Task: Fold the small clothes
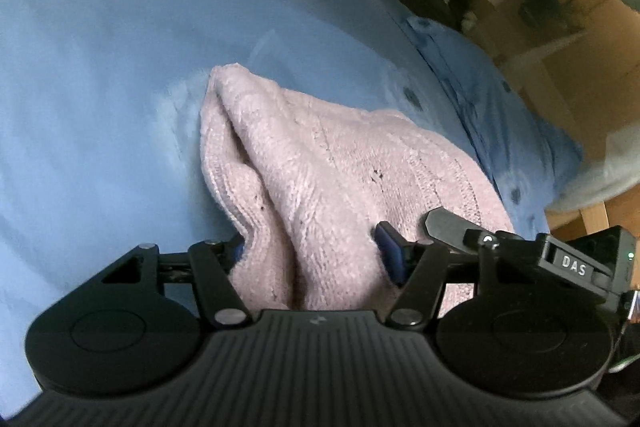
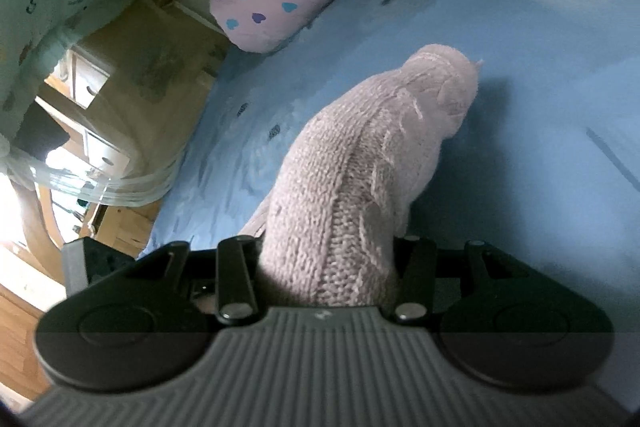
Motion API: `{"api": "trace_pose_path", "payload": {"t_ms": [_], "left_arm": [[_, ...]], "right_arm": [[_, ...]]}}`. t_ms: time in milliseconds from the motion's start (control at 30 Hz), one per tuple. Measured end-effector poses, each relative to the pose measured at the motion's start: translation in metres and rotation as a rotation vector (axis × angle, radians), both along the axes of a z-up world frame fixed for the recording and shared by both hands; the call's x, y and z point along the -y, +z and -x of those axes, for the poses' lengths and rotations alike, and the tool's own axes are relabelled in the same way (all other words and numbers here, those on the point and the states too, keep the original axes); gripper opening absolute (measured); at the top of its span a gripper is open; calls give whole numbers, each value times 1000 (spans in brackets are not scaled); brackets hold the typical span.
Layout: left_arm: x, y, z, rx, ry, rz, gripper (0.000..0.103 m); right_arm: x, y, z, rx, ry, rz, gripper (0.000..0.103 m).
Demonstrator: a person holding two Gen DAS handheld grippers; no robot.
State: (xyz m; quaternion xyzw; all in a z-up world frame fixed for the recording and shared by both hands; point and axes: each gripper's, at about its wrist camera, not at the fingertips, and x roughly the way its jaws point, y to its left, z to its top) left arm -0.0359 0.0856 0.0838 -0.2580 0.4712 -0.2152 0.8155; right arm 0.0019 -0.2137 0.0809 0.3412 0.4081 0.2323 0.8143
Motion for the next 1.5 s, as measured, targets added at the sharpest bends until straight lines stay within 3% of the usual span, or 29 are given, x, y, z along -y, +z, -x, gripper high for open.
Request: {"api": "trace_pose_path", "payload": {"t_ms": [67,133,200,300,367,567,733,800,833,933,1067,1300,1433,1500], "left_arm": [[8,0,14,3,-5,-33,68],[17,-1,25,26,-2,-141,68],[28,-1,35,70,-9,-240,69],[35,1,43,97,-2,-287,70],[40,7,51,127,4,-337,70],[45,27,76,215,0,-433,71],[41,27,91,256,-1,-497,77],[37,20,92,260,1,-507,79],[35,16,91,253,3,-501,80],[31,5,88,248,22,-495,83],[32,1,90,253,48,-501,85],[45,15,111,296,69,-537,87],[51,20,124,290,73,-542,95],[54,20,133,289,79,-550,98]], "right_arm": [[13,-4,16,-18,-9,-16,49],[22,-10,30,-35,-25,-1,49],[28,-18,42,-46,-40,60,50],[23,-37,54,-48,-52,163,58],[18,-41,62,-8,-68,220,65],[15,-21,86,75,-123,322,66],[26,-6,114,195,-198,361,64],[31,-4,119,216,-213,358,55],[32,-5,122,223,-212,360,42],[29,-14,119,212,-188,376,38],[15,-26,115,242,-169,451,38],[9,-14,128,286,-168,526,41],[6,-4,142,305,-179,532,48],[3,-1,149,316,-171,533,57]]}}
